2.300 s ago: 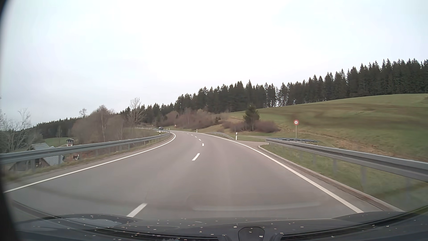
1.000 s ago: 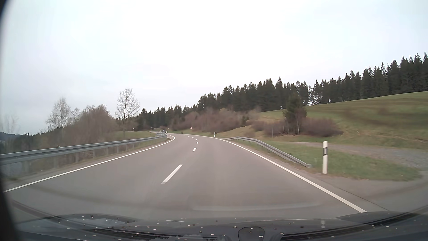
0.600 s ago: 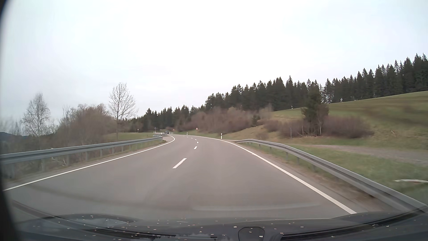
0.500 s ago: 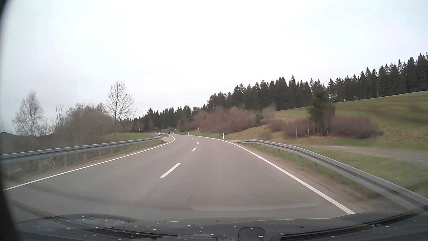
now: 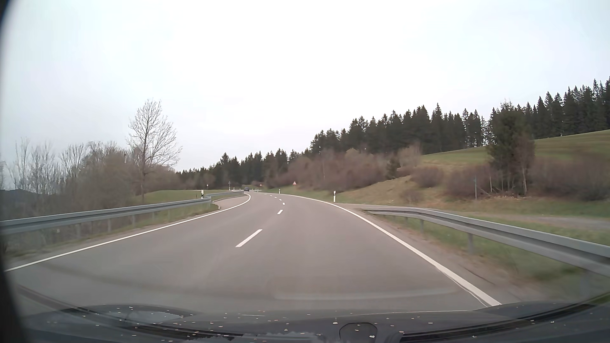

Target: Follow the waypoints while adhering to traffic rules and regulations

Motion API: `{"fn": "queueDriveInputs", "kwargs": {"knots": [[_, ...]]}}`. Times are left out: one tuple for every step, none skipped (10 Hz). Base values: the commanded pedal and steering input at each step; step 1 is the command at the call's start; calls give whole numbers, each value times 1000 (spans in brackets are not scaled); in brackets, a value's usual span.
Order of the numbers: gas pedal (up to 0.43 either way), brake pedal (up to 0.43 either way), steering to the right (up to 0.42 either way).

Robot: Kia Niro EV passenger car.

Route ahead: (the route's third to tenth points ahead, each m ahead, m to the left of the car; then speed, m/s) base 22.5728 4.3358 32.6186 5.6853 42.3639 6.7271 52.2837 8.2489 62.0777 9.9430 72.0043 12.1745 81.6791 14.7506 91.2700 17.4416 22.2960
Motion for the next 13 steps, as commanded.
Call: {"fn": "queueDriveInputs", "kwargs": {"knots": [[260, 0, -25], [260, 0, -25], [260, 0, -25], [260, 0, -24], [260, 0, -23], [260, 0, -23], [260, 0, -23], [260, 0, -23], [260, 0, -23], [260, 0, -23], [260, 0, -23], [260, 0, -23], [260, 0, -23]]}}
